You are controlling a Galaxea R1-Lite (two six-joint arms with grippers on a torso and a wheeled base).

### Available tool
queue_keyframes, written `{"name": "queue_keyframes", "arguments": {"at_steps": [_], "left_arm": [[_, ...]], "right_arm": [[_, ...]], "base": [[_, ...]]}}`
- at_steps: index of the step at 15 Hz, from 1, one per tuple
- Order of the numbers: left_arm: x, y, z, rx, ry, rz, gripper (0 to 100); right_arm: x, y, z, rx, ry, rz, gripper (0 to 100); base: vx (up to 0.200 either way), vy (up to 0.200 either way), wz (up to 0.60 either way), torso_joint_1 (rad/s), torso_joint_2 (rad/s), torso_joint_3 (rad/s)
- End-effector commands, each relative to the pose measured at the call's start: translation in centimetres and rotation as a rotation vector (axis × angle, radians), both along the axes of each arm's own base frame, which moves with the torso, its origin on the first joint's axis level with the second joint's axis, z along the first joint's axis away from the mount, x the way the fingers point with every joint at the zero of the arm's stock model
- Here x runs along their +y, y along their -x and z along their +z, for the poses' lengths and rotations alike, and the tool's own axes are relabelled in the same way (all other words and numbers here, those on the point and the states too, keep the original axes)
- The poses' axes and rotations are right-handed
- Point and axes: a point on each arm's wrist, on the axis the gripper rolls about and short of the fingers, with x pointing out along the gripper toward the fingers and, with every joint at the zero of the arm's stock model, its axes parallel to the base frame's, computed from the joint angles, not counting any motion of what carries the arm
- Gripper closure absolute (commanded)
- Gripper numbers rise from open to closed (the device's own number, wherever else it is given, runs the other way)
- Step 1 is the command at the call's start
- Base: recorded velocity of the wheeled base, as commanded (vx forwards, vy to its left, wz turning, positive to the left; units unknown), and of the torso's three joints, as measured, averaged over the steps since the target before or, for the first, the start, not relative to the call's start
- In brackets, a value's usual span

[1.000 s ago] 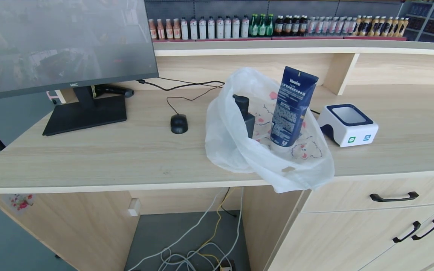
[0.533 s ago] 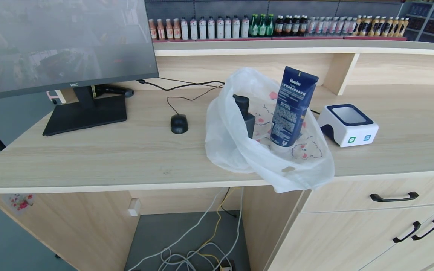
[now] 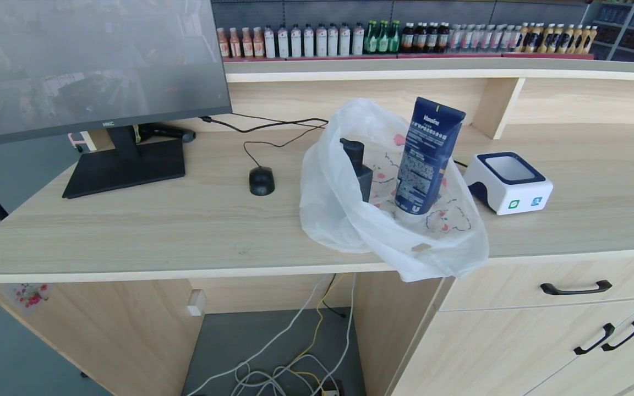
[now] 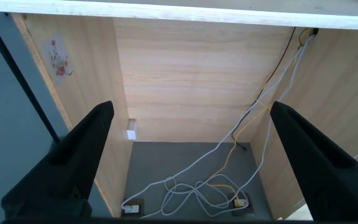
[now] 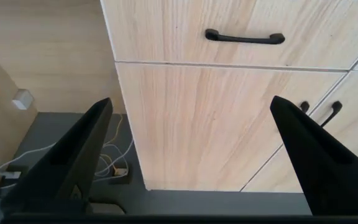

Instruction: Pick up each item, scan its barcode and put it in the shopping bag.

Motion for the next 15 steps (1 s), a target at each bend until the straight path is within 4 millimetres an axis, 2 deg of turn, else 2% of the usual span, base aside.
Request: {"name": "queue_keyframes", "arguments": {"at_steps": [1, 5, 8, 11, 15], "left_arm": [[0.0, 0.0, 0.0, -0.001, 0.0, 0.0, 0], [0.0, 0.0, 0.0, -0.001, 0.009, 0.002, 0], [0.0, 0.0, 0.02, -0.002, 0.018, 0.002, 0], [0.0, 0.0, 0.02, -0.002, 0.017, 0.002, 0], [0.0, 0.0, 0.02, -0.002, 0.03, 0.003, 0]], "right_arm": [[0.08, 0.29, -0.07, -0.038, 0.001, -0.045, 0], [0.11, 0.53, -0.14, -0.069, 0.0, -0.01, 0], [0.1, 0.53, -0.17, -0.065, -0.088, -0.014, 0], [0.1, 0.52, -0.16, -0.063, -0.083, -0.015, 0], [0.1, 0.53, -0.17, -0.065, -0.083, -0.015, 0]], "base": [[0.0, 0.0, 0.0, 0.0, 0.0, 0.0], [0.0, 0.0, 0.0, 0.0, 0.0, 0.0], [-0.2, 0.0, 0.0, 0.006, 0.0, 0.002], [0.0, 0.0, 0.0, 0.0, 0.0, 0.0], [0.0, -0.2, 0.0, 0.006, 0.01, 0.001]]}}
